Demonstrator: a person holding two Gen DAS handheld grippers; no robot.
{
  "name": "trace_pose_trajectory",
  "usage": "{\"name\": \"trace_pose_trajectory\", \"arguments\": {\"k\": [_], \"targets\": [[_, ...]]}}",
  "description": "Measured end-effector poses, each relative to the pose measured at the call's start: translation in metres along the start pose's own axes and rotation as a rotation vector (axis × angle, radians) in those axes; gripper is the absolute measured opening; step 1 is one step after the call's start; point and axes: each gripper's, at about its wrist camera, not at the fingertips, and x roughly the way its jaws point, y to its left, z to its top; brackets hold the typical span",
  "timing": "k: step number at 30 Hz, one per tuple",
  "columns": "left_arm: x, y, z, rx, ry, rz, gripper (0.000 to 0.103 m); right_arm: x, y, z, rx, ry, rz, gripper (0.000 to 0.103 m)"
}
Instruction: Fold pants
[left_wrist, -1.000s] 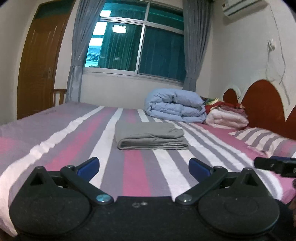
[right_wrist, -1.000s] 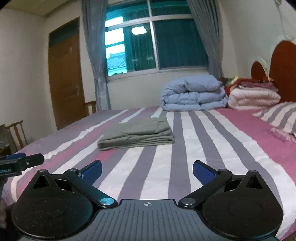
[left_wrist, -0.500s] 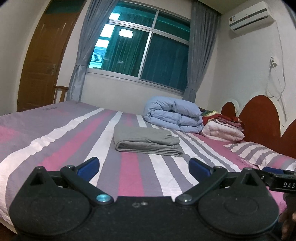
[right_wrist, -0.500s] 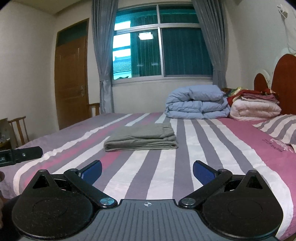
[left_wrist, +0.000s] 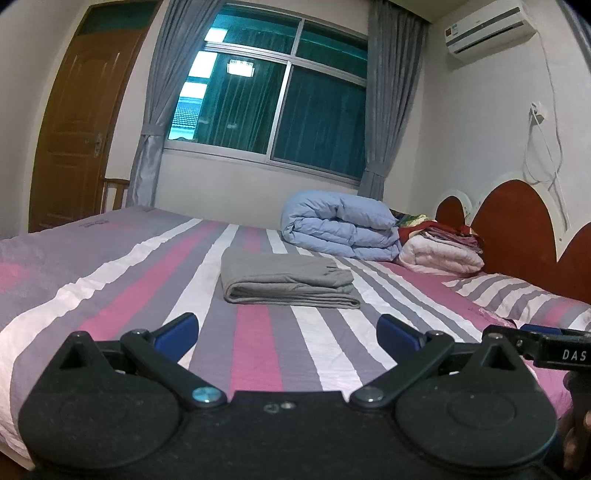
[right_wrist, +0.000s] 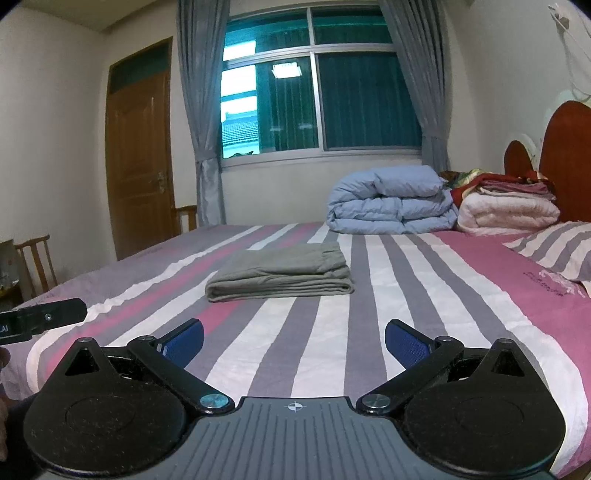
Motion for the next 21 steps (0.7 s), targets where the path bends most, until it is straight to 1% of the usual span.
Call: {"name": "trace_pose_trajectory", "arguments": {"k": [16,21], "targets": [[0.0013,-0.0033,0.0015,0.016,0.009,-0.001,0.097,0.0027,-0.0029,0.0002,-0.005,0.006,0.002,0.103],[0.0034,-0.0057,0.0003,0.040,0.019,-0.011,0.097,0.0036,-0.0031,-0.0005,-0.019,0.004,0.009,0.103]]}}
